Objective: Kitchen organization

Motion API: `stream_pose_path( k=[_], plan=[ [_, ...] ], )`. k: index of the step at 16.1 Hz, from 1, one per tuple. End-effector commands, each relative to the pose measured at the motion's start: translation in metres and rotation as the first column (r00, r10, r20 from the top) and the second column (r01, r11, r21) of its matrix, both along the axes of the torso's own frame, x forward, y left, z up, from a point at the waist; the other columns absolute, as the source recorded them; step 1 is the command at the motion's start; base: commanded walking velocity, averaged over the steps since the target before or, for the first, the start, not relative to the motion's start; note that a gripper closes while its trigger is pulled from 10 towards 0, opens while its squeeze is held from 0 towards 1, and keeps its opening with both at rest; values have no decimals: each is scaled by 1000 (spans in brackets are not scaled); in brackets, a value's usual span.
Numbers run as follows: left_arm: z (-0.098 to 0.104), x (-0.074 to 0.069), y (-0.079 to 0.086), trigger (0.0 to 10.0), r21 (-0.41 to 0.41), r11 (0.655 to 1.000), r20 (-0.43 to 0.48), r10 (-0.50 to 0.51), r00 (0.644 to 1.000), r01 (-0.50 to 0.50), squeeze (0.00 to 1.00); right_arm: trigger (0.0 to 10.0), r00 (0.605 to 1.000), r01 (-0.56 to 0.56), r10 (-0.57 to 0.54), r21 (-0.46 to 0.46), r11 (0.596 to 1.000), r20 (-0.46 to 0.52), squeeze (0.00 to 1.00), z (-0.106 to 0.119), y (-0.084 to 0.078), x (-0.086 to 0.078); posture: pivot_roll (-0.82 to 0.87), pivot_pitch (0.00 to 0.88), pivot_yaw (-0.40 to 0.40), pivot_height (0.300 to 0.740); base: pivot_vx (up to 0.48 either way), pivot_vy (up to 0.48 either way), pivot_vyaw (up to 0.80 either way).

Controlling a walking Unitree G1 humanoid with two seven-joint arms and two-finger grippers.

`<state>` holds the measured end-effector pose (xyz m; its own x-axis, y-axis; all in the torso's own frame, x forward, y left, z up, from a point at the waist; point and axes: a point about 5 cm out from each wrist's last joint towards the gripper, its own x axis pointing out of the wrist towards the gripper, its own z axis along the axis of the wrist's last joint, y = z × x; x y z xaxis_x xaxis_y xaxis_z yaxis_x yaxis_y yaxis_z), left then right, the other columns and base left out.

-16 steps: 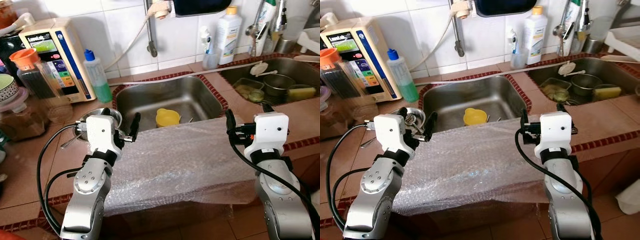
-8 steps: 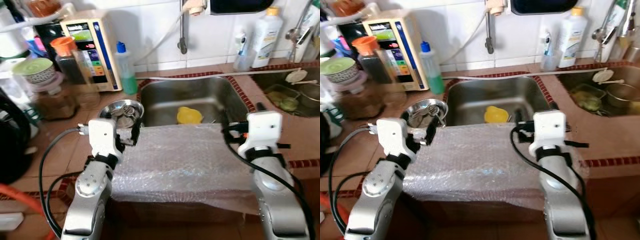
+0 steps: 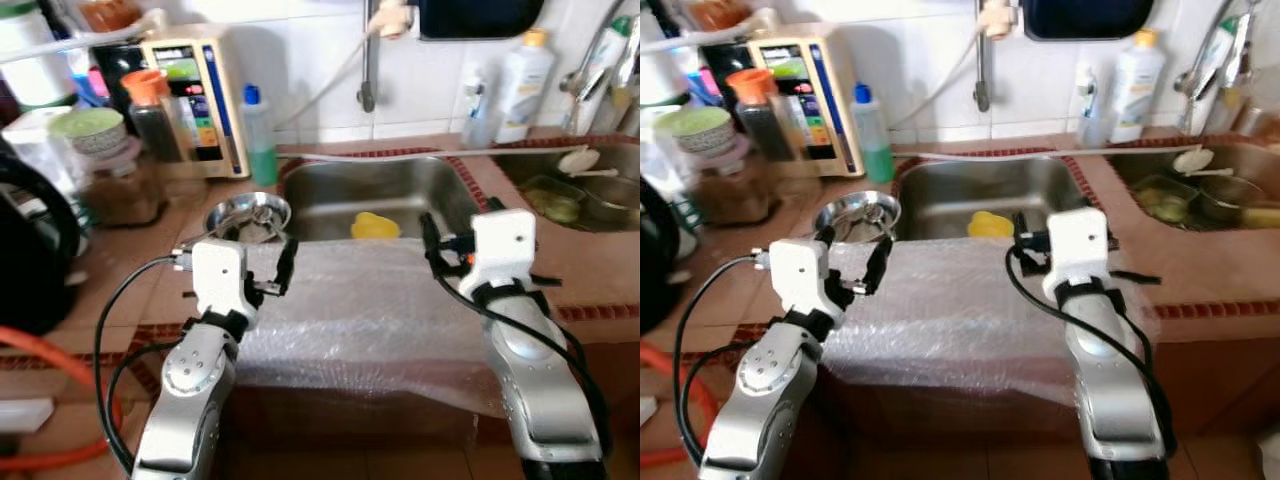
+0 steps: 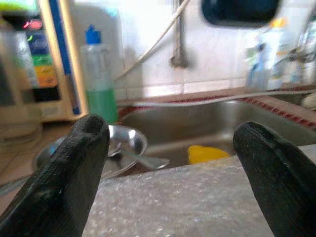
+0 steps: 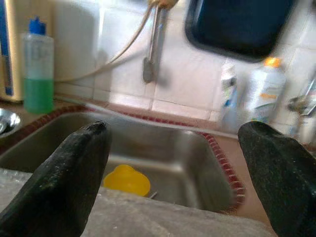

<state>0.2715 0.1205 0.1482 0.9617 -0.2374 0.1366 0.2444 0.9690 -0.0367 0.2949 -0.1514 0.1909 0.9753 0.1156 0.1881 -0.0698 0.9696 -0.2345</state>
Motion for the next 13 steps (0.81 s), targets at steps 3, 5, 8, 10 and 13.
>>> stream_pose_path(
  k=[3,5,8,10,13],
  plan=[
    [9,3,-4,10000,10,997,35,-72,997,72,0,10000,999,30,-30,15,999,-12,0,-6,-5,-1,-246,12,103,740,402,0,0],
    [11,3,-4,10000,18,996,48,-84,995,83,0,10000,999,45,-44,19,999,-12,0,-9,-6,-2,-246,14,115,740,480,0,0],
    [12,3,1,10000,23,999,51,-43,998,42,0,10000,999,48,-47,23,999,-15,0,-13,-5,-3,-241,20,123,740,153,0,0],
    [6,0,1,10000,33,998,24,-58,998,58,0,10000,999,45,-44,22,999,-21,0,-15,-5,-3,-237,21,120,740,0,0,0],
    [-3,-4,0,10000,55,996,-10,-67,998,68,0,10000,999,39,-39,9,999,-20,0,-14,-5,-1,-233,20,112,740,0,0,0]
  ],
)
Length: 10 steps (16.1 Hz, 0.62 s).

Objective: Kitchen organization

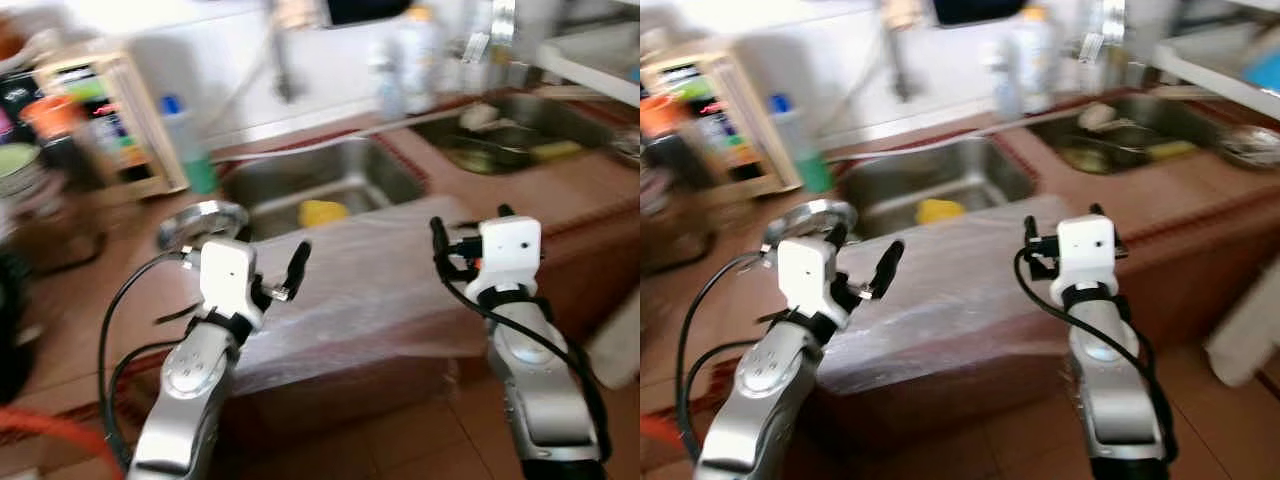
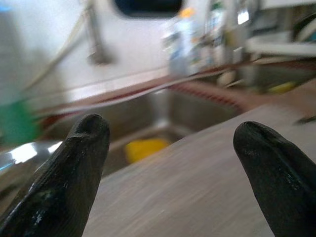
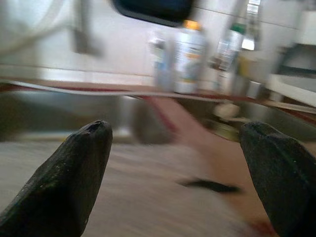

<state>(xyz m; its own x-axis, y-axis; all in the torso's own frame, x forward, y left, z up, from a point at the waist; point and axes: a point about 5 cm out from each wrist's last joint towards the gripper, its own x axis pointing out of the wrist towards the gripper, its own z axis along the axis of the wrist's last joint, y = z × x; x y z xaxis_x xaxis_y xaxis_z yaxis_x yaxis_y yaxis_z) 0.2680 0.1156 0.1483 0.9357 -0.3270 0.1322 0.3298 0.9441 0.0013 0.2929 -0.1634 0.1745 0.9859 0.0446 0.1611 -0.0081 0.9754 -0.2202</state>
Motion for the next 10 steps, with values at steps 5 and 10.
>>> stream_pose_path(
  k=[5,10],
  plan=[
    [-7,2,11,10000,67,992,-12,110,994,-109,0,10000,999,-38,38,-9,999,9,0,3,6,4,-236,23,105,740,0,0,0],
    [-7,3,10,10000,73,991,-17,113,993,-112,0,10000,999,-33,33,-4,999,7,0,3,6,2,-241,25,112,740,0,-207,0]
  ],
)
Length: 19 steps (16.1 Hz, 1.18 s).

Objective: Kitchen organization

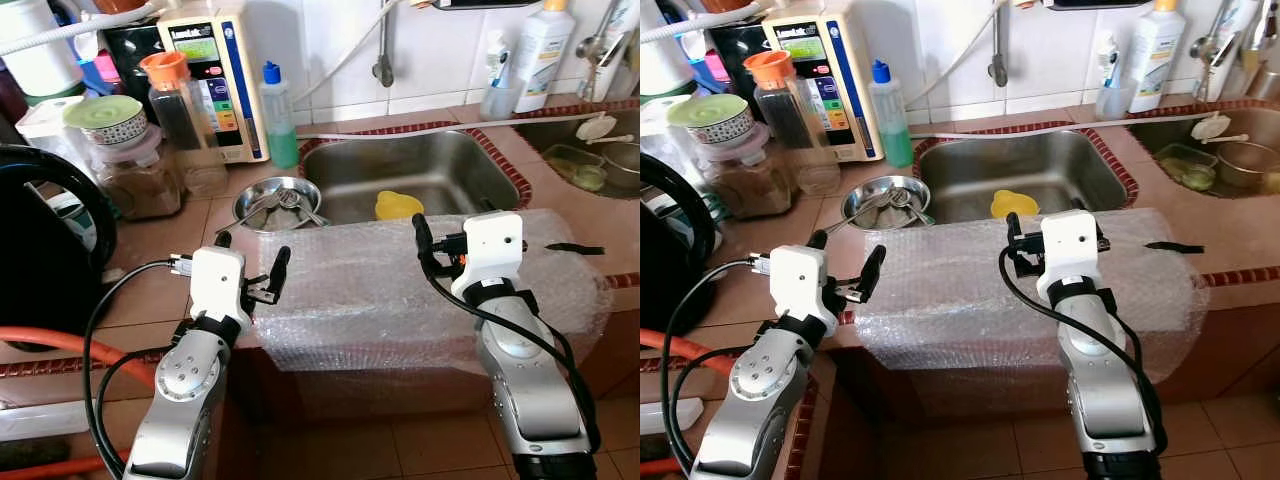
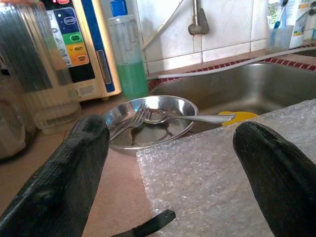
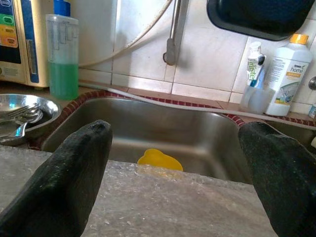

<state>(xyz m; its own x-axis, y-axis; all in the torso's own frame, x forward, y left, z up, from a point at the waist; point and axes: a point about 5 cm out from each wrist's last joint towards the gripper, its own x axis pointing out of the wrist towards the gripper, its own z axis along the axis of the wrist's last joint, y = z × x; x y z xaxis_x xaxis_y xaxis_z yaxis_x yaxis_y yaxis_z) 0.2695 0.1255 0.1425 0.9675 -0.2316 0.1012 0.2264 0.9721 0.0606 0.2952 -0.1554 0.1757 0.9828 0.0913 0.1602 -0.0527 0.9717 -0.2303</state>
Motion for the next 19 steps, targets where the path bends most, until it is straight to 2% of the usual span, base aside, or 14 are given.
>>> stream_pose_path(
  k=[1,10,14,19],
  plan=[
    [-1,1,0,10000,4,1000,-13,6,1000,-6,0,10000,1000,14,-14,7,1000,6,0,1,-3,0,-241,25,114,740,0,-450,0],
    [-2,3,0,10000,7,1000,-12,5,1000,-5,0,10000,1000,19,-19,3,1000,3,0,0,-4,0,-244,20,113,740,0,-446,0],
    [-1,4,2,10000,5,1000,0,29,1000,-29,0,10000,1000,17,-17,-2,1000,12,0,2,-4,0,-247,17,113,740,0,0,0],
    [9,12,5,10000,-50,997,37,54,998,-52,0,10000,999,40,-39,-12,999,34,0,5,-7,1,-262,9,117,740,0,0,0]
  ],
)
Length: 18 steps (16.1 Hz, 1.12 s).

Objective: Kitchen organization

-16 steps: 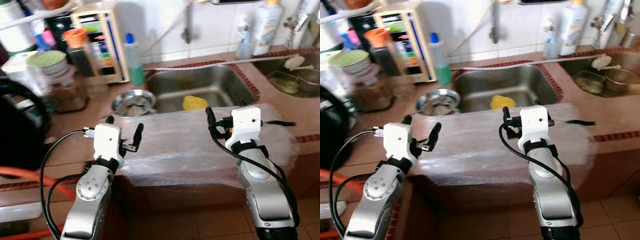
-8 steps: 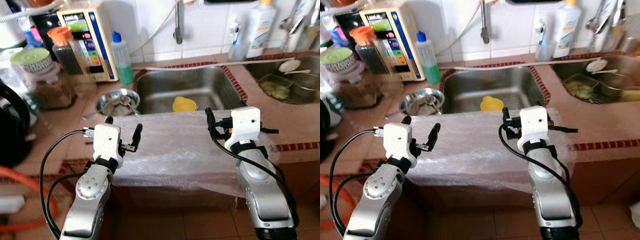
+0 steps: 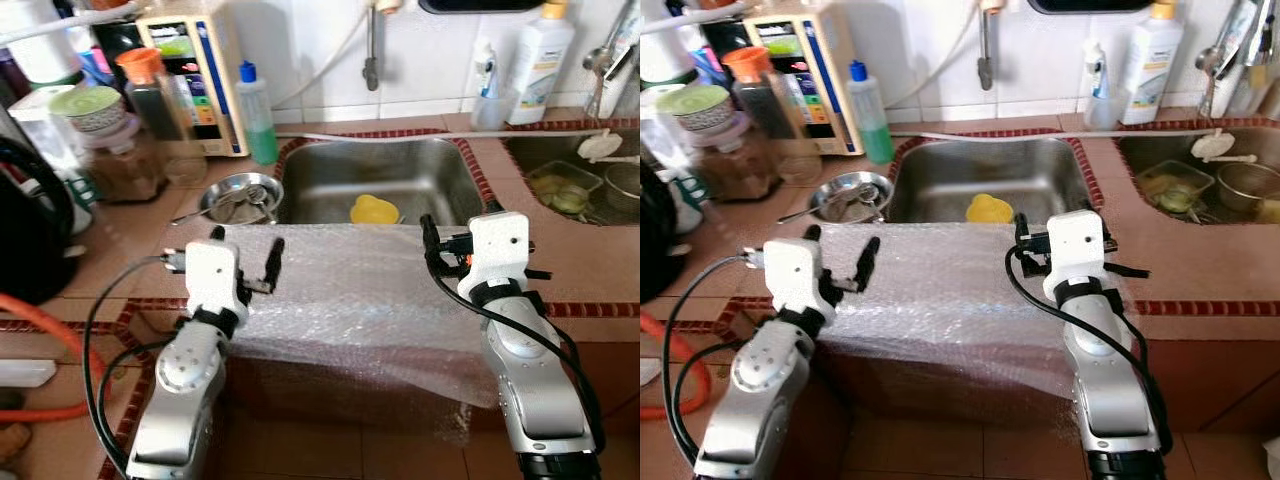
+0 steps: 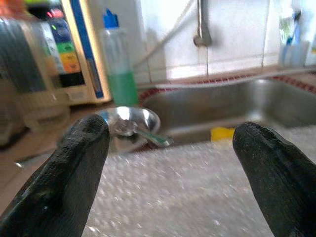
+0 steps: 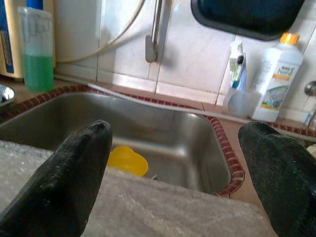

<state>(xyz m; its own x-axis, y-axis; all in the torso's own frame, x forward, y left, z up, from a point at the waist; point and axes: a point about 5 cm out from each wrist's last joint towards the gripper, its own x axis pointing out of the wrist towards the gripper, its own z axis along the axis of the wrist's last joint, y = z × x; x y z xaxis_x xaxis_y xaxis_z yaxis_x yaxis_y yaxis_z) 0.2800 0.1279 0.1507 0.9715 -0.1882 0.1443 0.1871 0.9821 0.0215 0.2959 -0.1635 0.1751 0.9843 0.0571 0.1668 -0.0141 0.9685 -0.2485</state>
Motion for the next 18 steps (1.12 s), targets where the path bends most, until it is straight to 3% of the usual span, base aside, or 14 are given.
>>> stream_pose_path(
  k=[1,5,11,18],
  plan=[
    [3,3,1,10000,-18,1000,6,-4,1000,4,0,10000,1000,12,-12,10,1000,25,0,6,0,0,-268,8,120,740,0,0,0],
    [3,2,-7,10000,-54,996,3,-66,998,66,0,10000,999,23,-23,16,1000,26,0,6,-2,-1,-282,8,125,740,0,0,-667],
    [5,2,-10,10000,-87,989,19,-119,993,120,0,10000,999,24,-25,7,1000,38,0,7,-2,-2,-291,9,128,740,0,0,0],
    [5,0,-12,10000,-97,984,18,-148,989,149,0,10000,999,29,-29,6,1000,38,0,7,-3,-2,-292,11,129,740,281,0,0]
  ],
)
